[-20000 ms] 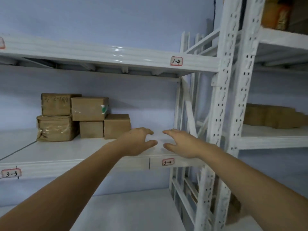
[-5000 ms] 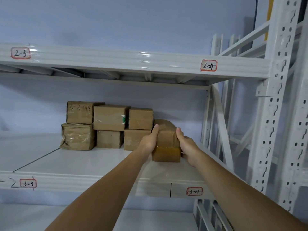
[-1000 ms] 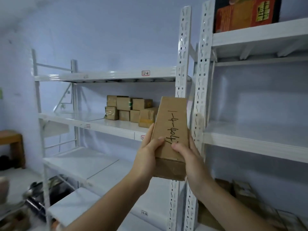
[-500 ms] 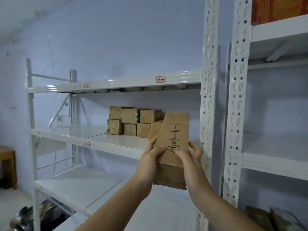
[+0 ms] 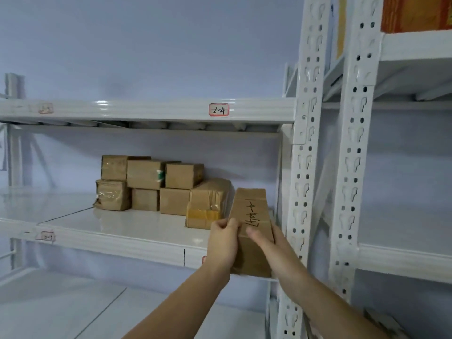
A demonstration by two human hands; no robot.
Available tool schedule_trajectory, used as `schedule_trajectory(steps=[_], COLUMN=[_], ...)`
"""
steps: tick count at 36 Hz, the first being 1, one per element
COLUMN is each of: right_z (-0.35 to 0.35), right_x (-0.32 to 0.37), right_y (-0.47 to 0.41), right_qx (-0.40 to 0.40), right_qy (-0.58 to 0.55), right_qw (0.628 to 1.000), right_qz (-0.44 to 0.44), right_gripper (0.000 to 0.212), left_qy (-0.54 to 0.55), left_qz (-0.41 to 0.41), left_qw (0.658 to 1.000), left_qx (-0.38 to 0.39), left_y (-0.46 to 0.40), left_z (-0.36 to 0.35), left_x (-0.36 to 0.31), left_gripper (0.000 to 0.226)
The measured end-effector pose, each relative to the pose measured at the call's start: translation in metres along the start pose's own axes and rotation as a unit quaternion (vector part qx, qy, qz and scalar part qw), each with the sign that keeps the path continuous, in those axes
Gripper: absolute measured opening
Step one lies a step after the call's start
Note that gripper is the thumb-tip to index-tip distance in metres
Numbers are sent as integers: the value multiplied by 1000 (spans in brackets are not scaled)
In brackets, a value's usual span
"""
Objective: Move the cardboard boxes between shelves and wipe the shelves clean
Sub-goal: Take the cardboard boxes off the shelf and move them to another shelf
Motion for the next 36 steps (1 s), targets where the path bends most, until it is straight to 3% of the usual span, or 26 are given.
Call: schedule_trajectory(steps=[6,9,12,17,23,26,32,36], right_z=[-12,-18,-23,-26,-29,-31,-37,-36], right_x=[0,-3,-6,-9,-10,-10,-5,-2], right_y=[-53,-76,-96,-119,-148,-159,-168,-157], right_qx=[-42,-69,-102,-127,-137,-155,-160,-153], right_qy=[20,34,52,62,77,100,122,168], right_qw=[998,995,990,985,983,978,976,970], right_qz=[-36,-62,-80,-102,-95,-95,-79,-88], right_gripper=[74,61,54,66,77,89,72,84], left_qy=[-8,-70,-151,-344,-438,-450,-419,-408], left_qz=[-1,-12,-61,-159,-177,-175,-173,-172], left_qw=[999,994,982,923,878,871,889,892], left_qx=[44,86,93,70,84,90,70,90], left_y=[-44,-70,-90,-118,-145,-158,-167,-163], left_z=[11,14,20,29,37,40,49,54], left_x=[-10,-6,-3,-5,-8,-6,-2,-5], left_gripper=[27,49,48,76,69,64,48,49])
Point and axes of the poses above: each hand's wrist, its own y-axis away from the middle knuckle, its own z-axis out of the back of the hand, x = y × z, the point moved 4 cm from there along -y, towards the middle knuckle, and after that the axes turned 4 degrees about -z, right-handed, at the moved point
